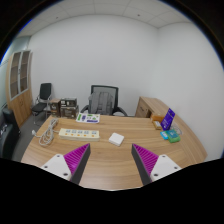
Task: Unplug charger
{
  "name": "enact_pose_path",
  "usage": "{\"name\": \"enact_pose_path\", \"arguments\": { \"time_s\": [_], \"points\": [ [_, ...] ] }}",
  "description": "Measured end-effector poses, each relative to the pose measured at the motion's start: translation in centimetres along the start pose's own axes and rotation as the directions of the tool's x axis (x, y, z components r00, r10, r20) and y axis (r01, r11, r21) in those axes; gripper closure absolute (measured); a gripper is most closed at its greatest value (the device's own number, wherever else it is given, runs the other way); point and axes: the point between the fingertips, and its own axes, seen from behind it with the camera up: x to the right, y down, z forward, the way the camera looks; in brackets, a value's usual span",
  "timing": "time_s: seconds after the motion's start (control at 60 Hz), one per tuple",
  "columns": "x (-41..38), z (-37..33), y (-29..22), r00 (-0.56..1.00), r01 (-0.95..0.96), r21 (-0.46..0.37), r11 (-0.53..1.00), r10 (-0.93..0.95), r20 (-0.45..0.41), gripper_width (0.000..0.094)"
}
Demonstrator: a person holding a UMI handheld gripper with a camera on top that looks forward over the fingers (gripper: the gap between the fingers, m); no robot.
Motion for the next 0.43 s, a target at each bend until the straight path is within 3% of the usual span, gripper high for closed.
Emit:
{"name": "enact_pose_path", "arguments": {
  "time_s": [0.433],
  "points": [
    [-1.5, -7.8, 0.3, 0.999, 0.024, 0.051, 0.998, -0.023, -0.025, 0.0079]
  ]
}}
